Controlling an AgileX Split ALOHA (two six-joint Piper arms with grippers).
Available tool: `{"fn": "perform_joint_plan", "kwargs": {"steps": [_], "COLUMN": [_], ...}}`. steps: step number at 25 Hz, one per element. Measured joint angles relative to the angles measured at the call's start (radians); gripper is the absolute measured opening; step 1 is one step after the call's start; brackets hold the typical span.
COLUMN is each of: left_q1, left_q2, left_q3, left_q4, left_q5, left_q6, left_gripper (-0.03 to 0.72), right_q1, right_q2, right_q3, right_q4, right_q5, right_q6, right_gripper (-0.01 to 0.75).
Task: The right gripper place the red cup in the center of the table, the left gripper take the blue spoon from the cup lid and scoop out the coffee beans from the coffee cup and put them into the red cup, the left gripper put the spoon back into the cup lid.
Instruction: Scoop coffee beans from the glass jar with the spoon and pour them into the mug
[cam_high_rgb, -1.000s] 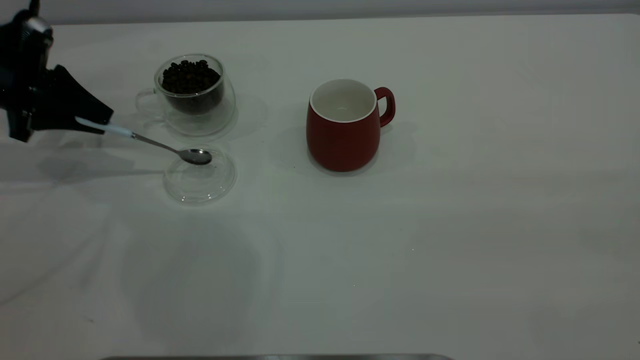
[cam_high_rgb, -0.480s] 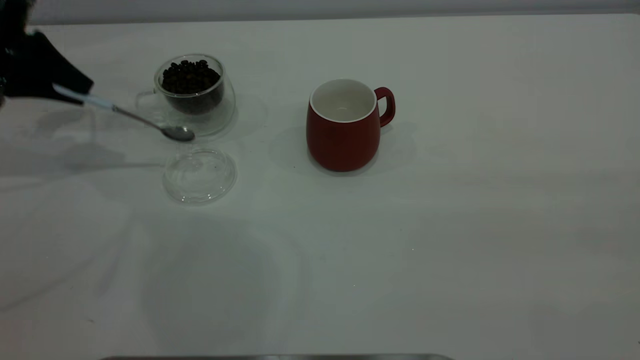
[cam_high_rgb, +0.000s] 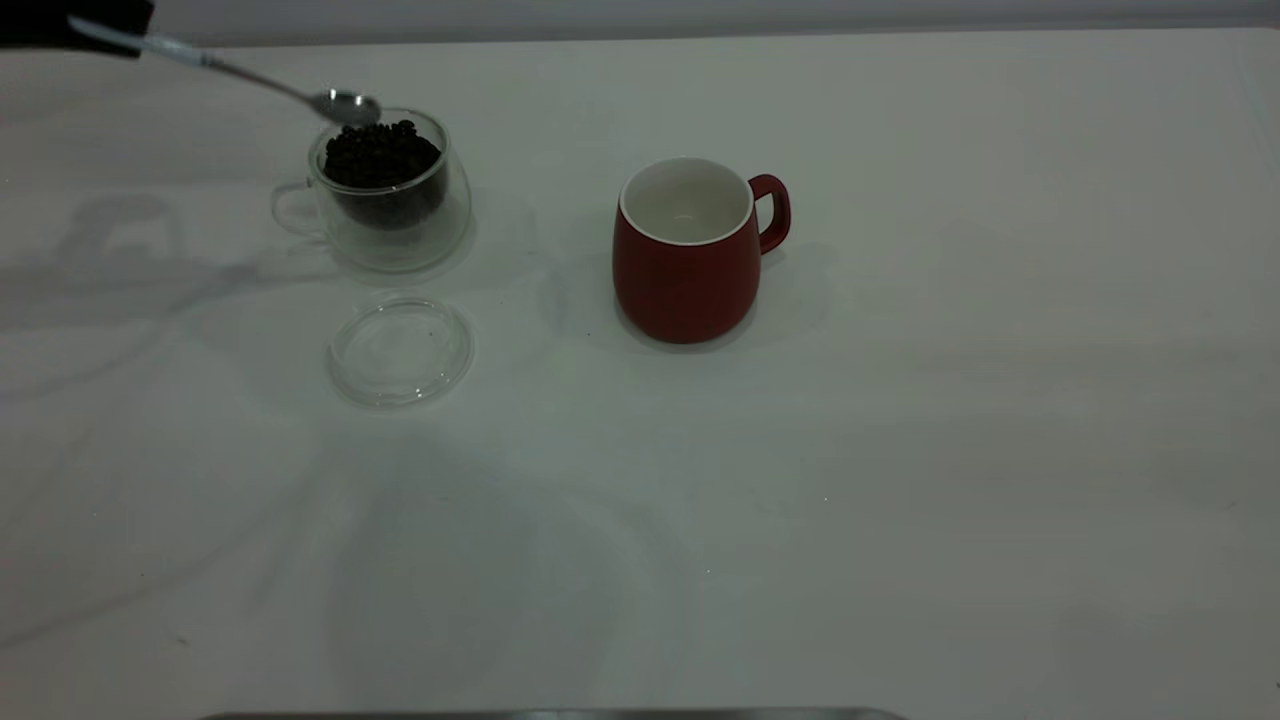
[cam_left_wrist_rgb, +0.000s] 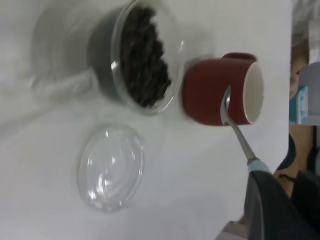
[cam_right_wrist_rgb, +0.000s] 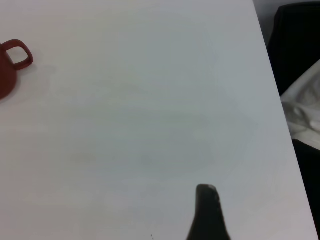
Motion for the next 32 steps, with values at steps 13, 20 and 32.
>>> {"fn": "perform_joint_plan", "kwargs": {"steps": [13, 20, 32], "left_q1": [0.0, -0.001, -0.06], "left_q2": [0.033, 0.07, 0.127], "left_q3": [0.0, 0.001, 0.001], "left_q4": [-0.014, -0.109, -0.131], "left_q5": [-0.118, -0.192, -0.259], "left_q6": [0.311, 0.458, 0.578], "left_gripper": [0.123, 0.123, 0.123], "right_q1": [0.0, 0.0, 0.0], "right_q2": [0.0, 0.0, 0.0], "right_q3": [0.0, 0.0, 0.0], "right_q4": [0.0, 0.0, -0.001], "right_q5": [0.0, 0.0, 0.0], "right_q6": [0.0, 0.0, 0.0], "right_gripper": [0.591, 0.591, 0.591]}}
